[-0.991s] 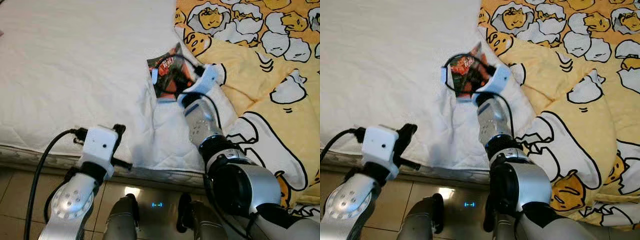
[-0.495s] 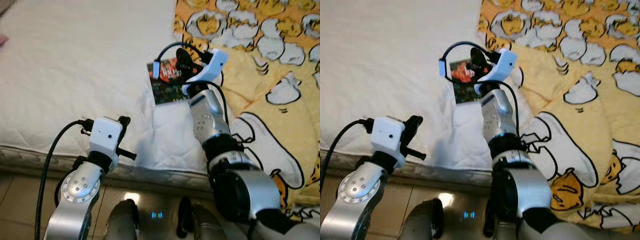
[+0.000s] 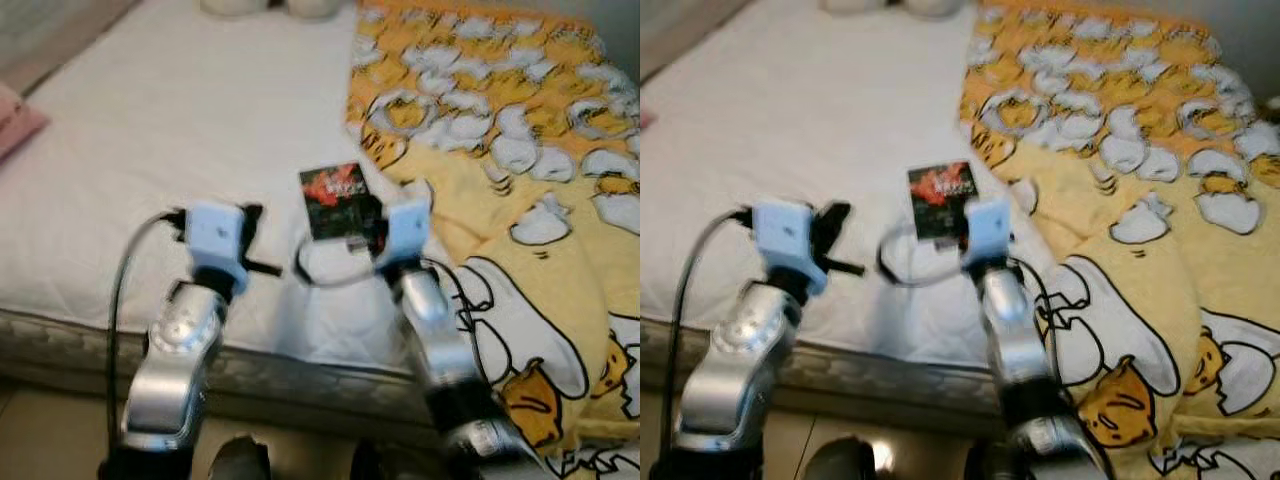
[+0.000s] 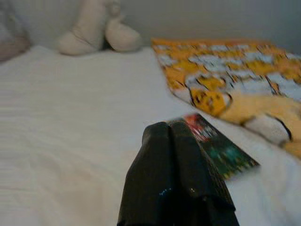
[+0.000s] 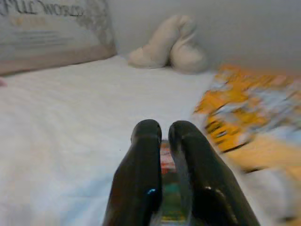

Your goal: Clean up the room

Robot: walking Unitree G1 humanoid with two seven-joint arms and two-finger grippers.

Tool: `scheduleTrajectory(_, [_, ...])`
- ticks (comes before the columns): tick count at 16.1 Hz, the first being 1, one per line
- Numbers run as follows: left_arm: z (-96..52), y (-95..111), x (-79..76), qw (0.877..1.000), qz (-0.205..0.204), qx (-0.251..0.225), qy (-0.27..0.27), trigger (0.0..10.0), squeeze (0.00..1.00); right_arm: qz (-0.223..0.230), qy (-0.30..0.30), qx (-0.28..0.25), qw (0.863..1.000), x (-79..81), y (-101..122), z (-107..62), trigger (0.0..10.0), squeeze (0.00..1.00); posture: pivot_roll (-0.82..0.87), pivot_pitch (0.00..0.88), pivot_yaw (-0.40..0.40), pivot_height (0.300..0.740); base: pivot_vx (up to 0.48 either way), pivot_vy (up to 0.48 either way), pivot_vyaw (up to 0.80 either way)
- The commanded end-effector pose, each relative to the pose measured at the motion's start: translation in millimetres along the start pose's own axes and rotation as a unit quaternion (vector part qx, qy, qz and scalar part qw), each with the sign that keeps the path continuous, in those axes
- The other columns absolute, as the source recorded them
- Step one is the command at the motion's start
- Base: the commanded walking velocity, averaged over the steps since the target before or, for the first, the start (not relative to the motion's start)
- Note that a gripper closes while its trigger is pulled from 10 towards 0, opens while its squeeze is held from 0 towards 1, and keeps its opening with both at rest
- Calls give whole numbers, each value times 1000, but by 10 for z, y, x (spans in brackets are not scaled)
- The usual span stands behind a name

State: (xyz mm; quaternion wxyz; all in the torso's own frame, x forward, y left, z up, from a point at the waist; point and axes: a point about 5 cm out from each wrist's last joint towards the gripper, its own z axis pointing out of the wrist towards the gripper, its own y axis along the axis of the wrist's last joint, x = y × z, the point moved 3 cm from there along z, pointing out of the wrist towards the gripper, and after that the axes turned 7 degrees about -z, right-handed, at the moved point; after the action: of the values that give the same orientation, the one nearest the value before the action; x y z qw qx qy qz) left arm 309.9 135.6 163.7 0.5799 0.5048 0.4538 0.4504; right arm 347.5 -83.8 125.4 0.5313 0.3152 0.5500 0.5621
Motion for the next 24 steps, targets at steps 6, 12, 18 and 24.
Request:
scheduleTrajectory(6, [80, -163, 126, 1000, 18, 14, 6, 10000, 0, -41, -108, 47, 992, -459, -206, -441, 10000, 1000, 61, 0, -17, 727, 0, 0, 0])
scheduleTrajectory(12, [227, -152, 12, 999, 36, 5, -17, 10000, 0, -6, -113, 65, 992, -443, -251, -358, 10000, 1000, 60, 0, -18, 727, 0, 480, 0])
scheduleTrajectory(18, [219, -264, 62, 1000, -12, 16, 13, 10000, 1000, 23, -132, 86, 987, -472, -334, -345, 10000, 1000, 51, 0, -14, 727, 0, 67, 0])
scheduleTrajectory(24, [233, -444, 61, 998, -8, 57, 26, 10000, 1000, 51, -157, 110, 980, -568, -449, -370, 10000, 1000, 45, 0, -16, 727, 0, 0, 0])
